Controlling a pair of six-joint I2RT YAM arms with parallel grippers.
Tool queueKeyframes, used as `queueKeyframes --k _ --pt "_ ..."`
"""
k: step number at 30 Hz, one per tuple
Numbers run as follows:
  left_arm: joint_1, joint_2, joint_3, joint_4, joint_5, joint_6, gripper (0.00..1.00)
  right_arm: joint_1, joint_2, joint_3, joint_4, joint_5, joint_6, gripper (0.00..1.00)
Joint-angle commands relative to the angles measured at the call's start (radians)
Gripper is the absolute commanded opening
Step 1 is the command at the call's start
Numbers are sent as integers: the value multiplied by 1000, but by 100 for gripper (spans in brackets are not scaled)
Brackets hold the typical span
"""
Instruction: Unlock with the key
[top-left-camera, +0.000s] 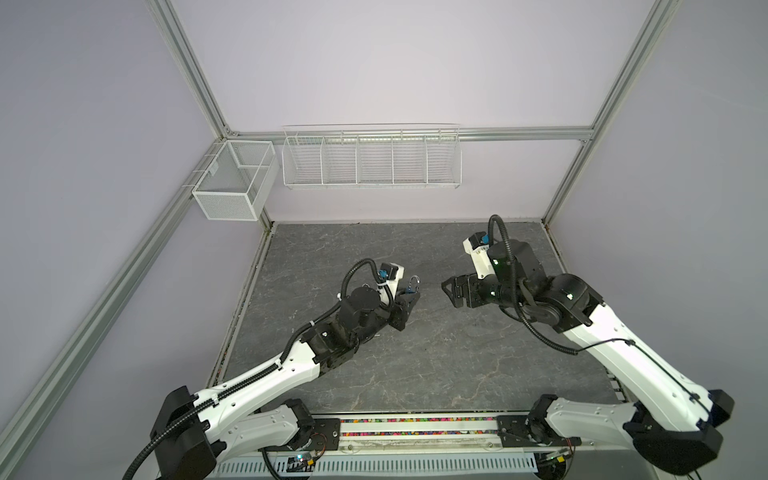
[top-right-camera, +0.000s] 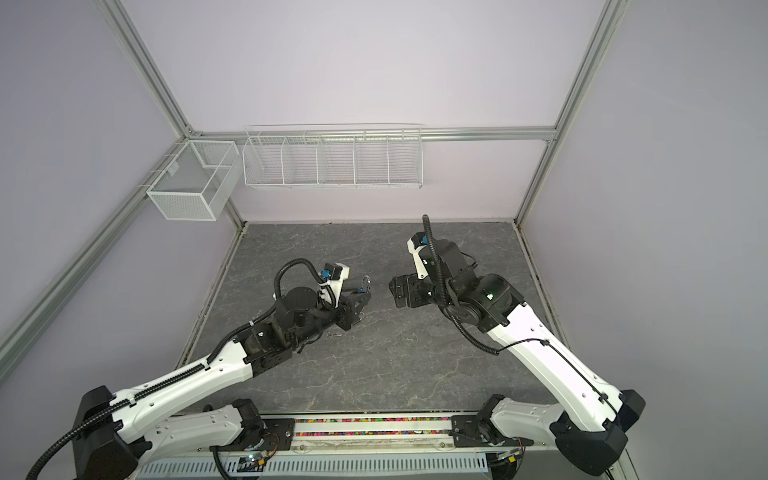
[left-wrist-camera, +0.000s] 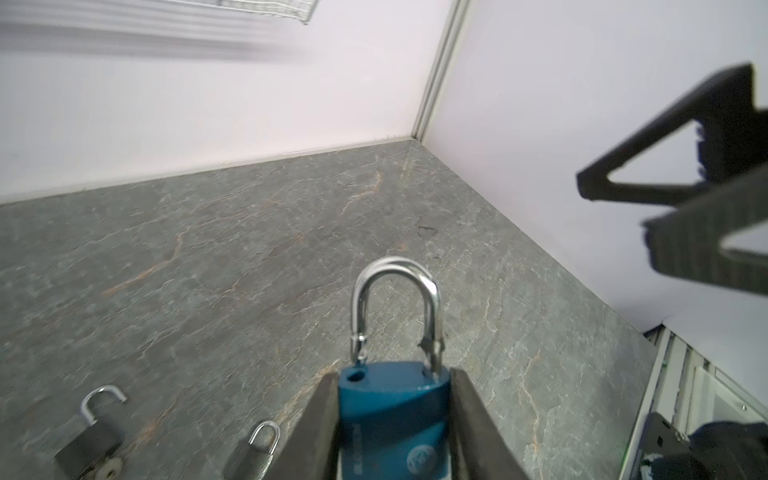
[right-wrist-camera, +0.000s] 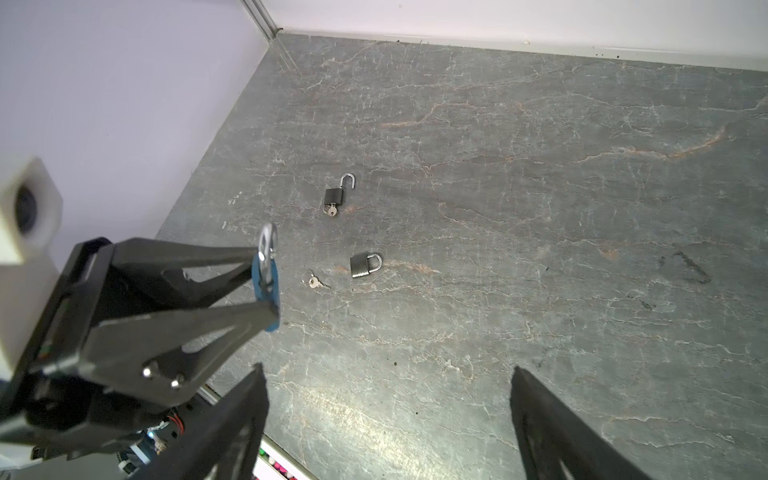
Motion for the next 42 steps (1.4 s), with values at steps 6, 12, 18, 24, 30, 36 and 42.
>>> queueKeyframes --k 6,12,18,24,30,36,42 --pt "-25 56 -65 313 3 157 0 -1 43 86 -80 -48 -99 88" --pt "-32 77 -72 343 19 179 0 6 122 153 -130 -56 -118 88" --pt "-36 84 -80 334 22 187 0 10 213 228 -147 -51 -116 88" --pt "-39 86 -80 328 28 202 0 13 282 279 -150 -12 -129 88" --pt "-40 91 -76 327 38 220 0 12 351 348 -193 42 -141 88" --pt "-41 87 -73 319 46 227 0 10 388 380 -238 78 -150 88" --pt "-41 79 -78 318 43 225 0 7 397 379 -258 89 -165 88"
